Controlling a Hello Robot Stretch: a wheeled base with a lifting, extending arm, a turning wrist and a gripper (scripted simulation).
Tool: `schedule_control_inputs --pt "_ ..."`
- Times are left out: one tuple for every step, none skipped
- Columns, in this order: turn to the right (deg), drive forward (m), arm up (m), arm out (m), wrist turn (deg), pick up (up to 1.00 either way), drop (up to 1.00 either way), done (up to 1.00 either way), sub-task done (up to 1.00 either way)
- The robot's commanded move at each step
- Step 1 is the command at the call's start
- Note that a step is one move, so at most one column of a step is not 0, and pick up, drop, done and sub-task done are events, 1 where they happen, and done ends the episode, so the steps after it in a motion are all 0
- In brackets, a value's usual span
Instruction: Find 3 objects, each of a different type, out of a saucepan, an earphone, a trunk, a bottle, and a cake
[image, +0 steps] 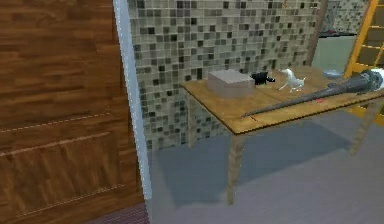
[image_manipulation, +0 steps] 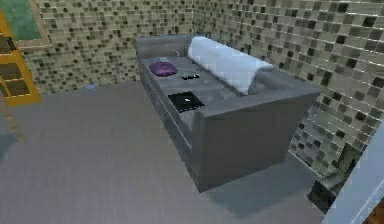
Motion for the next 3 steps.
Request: schedule_control_inputs --pt "45.0 0.0 0.0 0.0 0.0 0.0 0.0 0.0 0.0" --pt "9.0 0.0 0.0 0.0 0.0 0.0 0.0 0.0 0.0" --pt "0.0 1.0 0.0 0.0 0.0 0.0 0.0 0.0 0.0"
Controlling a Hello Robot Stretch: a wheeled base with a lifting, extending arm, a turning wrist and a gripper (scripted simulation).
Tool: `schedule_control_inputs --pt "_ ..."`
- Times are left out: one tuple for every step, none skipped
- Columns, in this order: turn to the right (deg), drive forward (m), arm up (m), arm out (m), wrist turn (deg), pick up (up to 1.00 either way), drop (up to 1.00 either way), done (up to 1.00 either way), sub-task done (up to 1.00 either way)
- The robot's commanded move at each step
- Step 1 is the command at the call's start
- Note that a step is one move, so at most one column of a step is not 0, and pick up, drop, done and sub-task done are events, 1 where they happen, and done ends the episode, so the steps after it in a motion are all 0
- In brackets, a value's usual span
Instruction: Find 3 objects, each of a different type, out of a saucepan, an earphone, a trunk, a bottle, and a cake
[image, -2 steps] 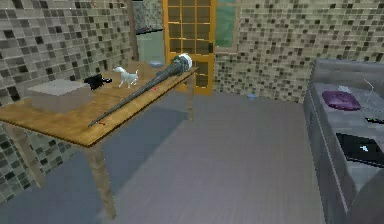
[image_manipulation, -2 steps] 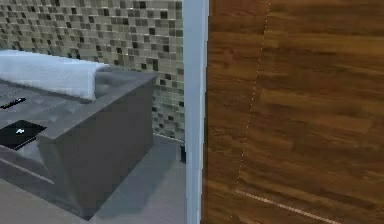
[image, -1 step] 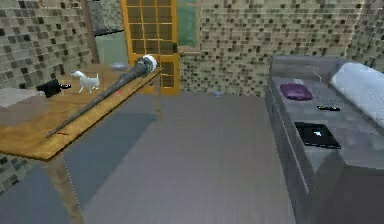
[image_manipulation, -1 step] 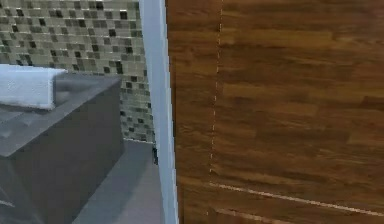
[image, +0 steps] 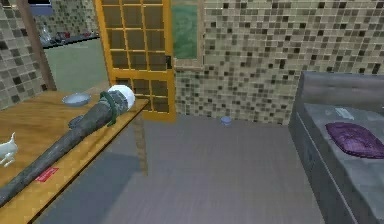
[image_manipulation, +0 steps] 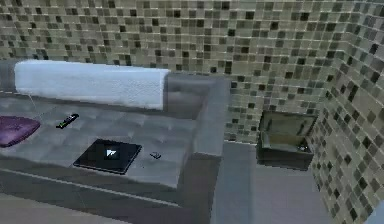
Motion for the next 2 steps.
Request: schedule_control_inputs --pt "3.0 0.0 0.0 0.0 0.0 0.0 0.0 0.0 0.0" --pt "0.0 1.0 0.0 0.0 0.0 0.0 0.0 0.0 0.0"
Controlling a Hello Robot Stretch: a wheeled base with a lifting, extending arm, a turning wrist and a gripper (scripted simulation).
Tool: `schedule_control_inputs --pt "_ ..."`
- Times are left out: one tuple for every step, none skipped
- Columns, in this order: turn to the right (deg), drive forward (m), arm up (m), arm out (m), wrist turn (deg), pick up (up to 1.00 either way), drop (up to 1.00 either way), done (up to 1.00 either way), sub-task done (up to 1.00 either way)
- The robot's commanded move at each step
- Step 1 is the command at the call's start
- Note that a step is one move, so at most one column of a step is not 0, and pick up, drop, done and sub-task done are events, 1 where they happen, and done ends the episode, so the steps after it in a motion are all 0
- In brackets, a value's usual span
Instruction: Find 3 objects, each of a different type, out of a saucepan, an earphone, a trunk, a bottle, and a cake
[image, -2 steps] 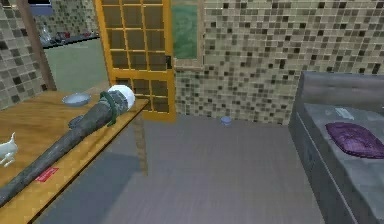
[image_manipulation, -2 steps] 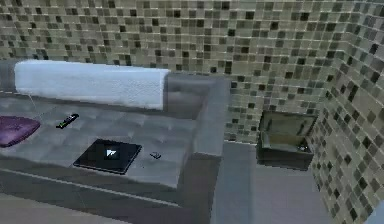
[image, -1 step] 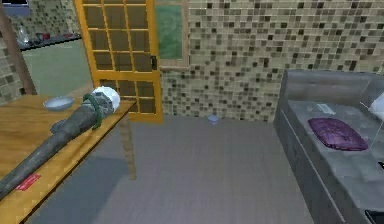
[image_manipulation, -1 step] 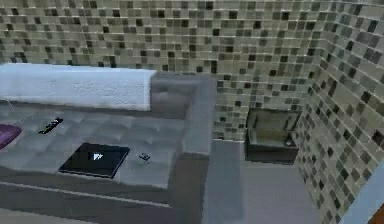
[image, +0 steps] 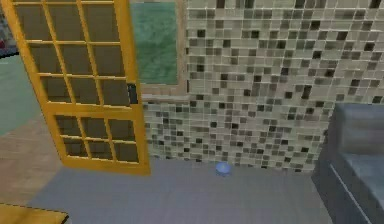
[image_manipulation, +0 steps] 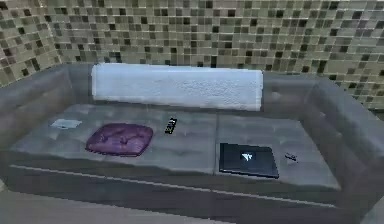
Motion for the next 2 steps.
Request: schedule_control_inputs --pt "0.0 0.8 0.0 0.0 0.0 0.0 0.0 0.0 0.0" --pt "-45.0 0.0 0.0 0.0 0.0 0.0 0.0 0.0 0.0"
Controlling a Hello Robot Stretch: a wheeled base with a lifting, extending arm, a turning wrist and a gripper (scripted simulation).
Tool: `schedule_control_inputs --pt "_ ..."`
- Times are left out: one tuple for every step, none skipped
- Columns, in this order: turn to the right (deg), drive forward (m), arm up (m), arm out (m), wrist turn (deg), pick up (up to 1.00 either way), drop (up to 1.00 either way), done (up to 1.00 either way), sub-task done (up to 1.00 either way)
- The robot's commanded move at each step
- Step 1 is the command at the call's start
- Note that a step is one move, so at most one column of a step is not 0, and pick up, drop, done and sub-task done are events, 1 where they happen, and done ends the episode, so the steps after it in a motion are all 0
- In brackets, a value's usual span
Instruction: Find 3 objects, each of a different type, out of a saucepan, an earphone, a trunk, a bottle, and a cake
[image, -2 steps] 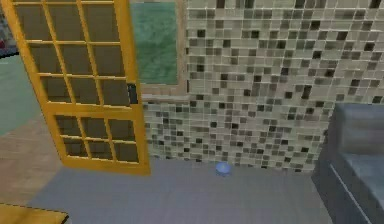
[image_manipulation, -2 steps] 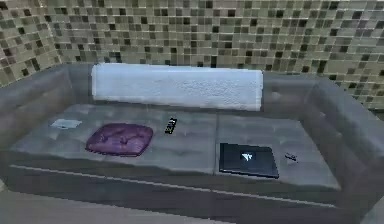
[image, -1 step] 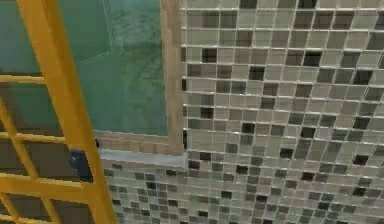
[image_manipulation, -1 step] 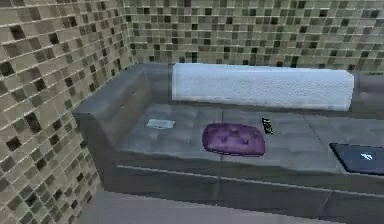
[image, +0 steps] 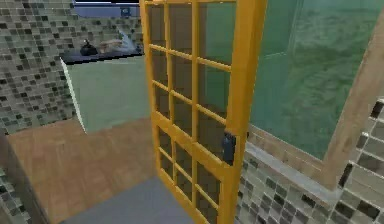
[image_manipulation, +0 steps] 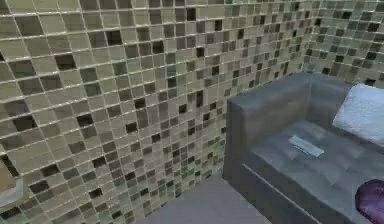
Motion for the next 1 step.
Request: schedule_control_inputs --pt "-24.0 0.0 0.0 0.0 0.0 0.0 0.0 0.0 0.0"
